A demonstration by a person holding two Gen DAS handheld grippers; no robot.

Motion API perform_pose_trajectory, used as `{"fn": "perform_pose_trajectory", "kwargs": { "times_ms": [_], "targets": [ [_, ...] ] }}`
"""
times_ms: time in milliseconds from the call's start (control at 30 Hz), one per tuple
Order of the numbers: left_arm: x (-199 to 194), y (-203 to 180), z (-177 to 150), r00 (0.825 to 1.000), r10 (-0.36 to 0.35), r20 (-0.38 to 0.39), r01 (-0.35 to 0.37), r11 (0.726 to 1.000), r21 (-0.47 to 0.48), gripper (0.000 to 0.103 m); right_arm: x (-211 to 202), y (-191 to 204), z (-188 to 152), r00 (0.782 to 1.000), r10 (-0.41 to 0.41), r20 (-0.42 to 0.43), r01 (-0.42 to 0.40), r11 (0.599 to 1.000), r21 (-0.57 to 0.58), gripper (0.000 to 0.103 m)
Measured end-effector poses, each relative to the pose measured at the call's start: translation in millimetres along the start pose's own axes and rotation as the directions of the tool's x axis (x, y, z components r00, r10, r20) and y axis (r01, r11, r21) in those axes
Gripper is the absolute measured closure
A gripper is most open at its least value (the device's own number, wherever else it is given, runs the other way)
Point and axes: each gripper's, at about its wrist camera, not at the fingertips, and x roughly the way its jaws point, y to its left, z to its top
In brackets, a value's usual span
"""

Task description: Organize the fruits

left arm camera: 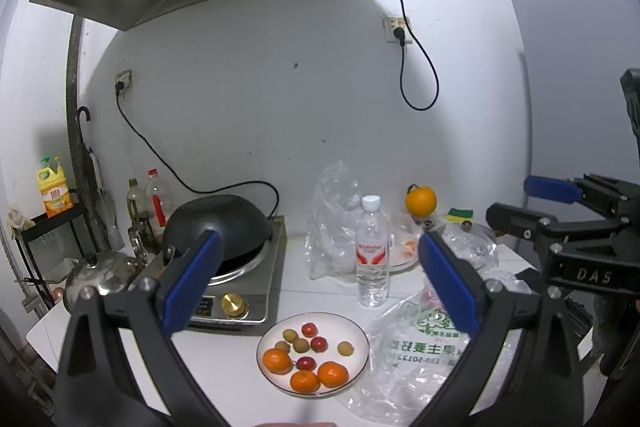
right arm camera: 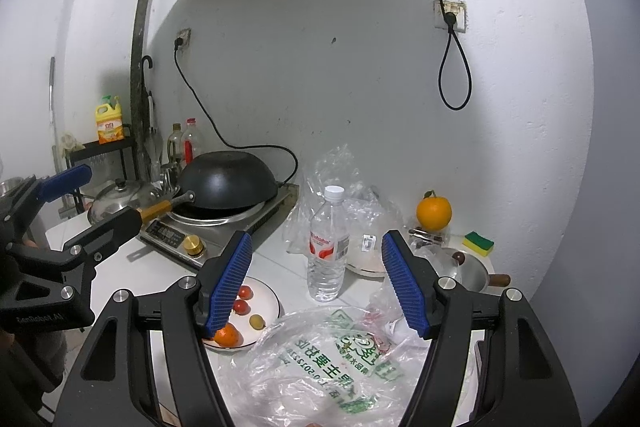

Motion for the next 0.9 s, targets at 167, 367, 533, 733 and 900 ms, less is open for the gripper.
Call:
{"fn": "perform_pose_trajectory", "kwargs": {
  "times_ms": [167, 367, 533, 733, 900],
  "targets": [
    [-0.2, 0.5, 1.6, 1.0, -0.005, 0.001, 0.005, 1.0, 0.007, 0.004, 0.3, -0.3, 0.7, 1.0, 0.0, -0.004, 0.0, 1.0, 0.0, 0.032],
    [0.3, 0.6, 1.7, 1.0, -0.006, 0.002, 0.006, 1.0, 0.006, 0.004, 0.2, -0.3, 0.6, 1.0, 0.001, -0.001, -0.001, 1.0, 0.0, 0.032],
    [1.3, -0.1, 1.8, 1.0, -0.009, 0.002, 0.009, 1.0, 0.009, 0.004, 1.0, -0.5, 0.2, 1.0, 0.001, -0.002, -0.001, 1.0, 0.001, 0.032],
    [1.4, 0.6, 1.3, 1.0, -0.009, 0.008, 0.009, 1.0, 0.008, 0.004, 1.1, -0.5, 0.1, 1.0, 0.001, -0.003, -0.001, 1.0, -0.002, 0.032],
    [2.7, 2.4, -0.7, 1.0, -0.014, 0.002, 0.014, 1.0, 0.007, 0.004, 2.6, -0.5, -1.1, 1.0, -0.001, -0.006, 0.001, 1.0, -0.002, 0.032]
  ]
}}
